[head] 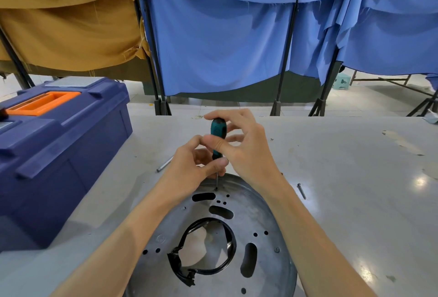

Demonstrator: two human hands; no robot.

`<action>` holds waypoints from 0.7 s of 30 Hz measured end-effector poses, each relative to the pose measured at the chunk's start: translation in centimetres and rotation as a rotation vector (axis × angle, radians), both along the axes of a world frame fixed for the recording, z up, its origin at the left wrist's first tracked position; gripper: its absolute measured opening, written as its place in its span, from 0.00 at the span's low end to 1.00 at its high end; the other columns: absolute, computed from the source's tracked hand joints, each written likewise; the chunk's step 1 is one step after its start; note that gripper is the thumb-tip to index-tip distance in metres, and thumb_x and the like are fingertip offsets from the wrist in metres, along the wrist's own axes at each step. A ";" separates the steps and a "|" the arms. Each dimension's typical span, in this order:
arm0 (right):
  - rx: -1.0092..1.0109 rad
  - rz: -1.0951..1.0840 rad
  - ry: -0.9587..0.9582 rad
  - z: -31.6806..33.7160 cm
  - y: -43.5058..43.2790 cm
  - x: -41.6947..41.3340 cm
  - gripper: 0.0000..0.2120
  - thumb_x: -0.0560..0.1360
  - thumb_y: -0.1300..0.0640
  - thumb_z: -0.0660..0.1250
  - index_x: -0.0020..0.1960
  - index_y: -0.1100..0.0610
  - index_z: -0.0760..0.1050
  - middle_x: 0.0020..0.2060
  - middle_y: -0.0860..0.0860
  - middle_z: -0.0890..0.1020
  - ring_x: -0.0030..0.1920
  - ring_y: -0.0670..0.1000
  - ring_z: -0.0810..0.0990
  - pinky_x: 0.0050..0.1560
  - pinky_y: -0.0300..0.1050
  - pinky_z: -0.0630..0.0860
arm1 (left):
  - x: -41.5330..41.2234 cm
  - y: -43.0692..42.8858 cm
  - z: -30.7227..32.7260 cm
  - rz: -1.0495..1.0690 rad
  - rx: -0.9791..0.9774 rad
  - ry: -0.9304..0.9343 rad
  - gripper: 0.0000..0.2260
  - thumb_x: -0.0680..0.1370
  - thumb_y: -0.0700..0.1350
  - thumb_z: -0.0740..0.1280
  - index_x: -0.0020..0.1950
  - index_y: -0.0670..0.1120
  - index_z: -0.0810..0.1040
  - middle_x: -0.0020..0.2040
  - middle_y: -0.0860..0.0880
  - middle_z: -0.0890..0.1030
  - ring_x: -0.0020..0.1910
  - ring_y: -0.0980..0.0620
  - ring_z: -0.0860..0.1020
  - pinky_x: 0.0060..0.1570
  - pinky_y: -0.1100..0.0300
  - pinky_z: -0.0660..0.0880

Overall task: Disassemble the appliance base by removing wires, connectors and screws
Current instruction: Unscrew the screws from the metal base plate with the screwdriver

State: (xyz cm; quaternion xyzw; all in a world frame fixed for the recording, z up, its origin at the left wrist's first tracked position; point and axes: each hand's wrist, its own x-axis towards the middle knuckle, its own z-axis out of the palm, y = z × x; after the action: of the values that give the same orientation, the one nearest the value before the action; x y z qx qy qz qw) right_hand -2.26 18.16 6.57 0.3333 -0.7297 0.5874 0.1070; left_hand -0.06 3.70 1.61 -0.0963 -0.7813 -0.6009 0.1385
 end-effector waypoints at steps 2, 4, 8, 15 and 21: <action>-0.023 -0.040 -0.006 0.0 0.2 -0.2 0.17 0.73 0.61 0.72 0.59 0.48 0.78 0.50 0.47 0.78 0.47 0.43 0.77 0.51 0.35 0.76 | 0.0 0.1 0.1 -0.037 0.001 0.015 0.12 0.77 0.47 0.67 0.58 0.45 0.75 0.41 0.44 0.84 0.43 0.46 0.84 0.45 0.54 0.81; -0.079 -0.044 -0.047 0.2 0.5 -0.4 0.19 0.74 0.66 0.70 0.61 0.50 0.77 0.49 0.48 0.81 0.47 0.43 0.79 0.53 0.38 0.78 | 0.0 0.0 -0.1 -0.042 0.016 0.009 0.06 0.80 0.39 0.64 0.55 0.45 0.78 0.40 0.45 0.84 0.43 0.46 0.84 0.48 0.51 0.81; -0.056 0.027 -0.034 0.2 0.2 -0.1 0.14 0.76 0.64 0.68 0.59 0.51 0.78 0.52 0.50 0.82 0.53 0.48 0.80 0.57 0.49 0.79 | 0.0 0.0 -0.2 0.019 0.019 0.023 0.08 0.75 0.42 0.70 0.53 0.43 0.77 0.39 0.45 0.84 0.40 0.48 0.84 0.42 0.59 0.80; -0.085 -0.031 -0.048 0.2 0.4 -0.5 0.20 0.75 0.67 0.68 0.62 0.49 0.77 0.47 0.47 0.81 0.48 0.45 0.80 0.48 0.37 0.79 | 0.1 0.2 0.0 -0.055 0.066 -0.011 0.09 0.81 0.37 0.61 0.54 0.47 0.79 0.43 0.45 0.85 0.45 0.46 0.84 0.47 0.56 0.81; -0.032 -0.009 0.009 0.0 -0.1 0.1 0.13 0.72 0.59 0.73 0.56 0.50 0.78 0.51 0.48 0.80 0.50 0.44 0.78 0.53 0.38 0.77 | 0.0 0.0 0.0 0.030 0.003 -0.004 0.18 0.70 0.50 0.73 0.56 0.46 0.76 0.42 0.45 0.85 0.42 0.47 0.84 0.47 0.54 0.81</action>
State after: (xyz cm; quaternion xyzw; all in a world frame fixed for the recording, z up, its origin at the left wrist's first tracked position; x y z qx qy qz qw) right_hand -2.20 18.03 6.53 0.3309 -0.7212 0.5970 0.1181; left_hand -0.06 3.68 1.64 -0.0830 -0.7821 -0.6001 0.1460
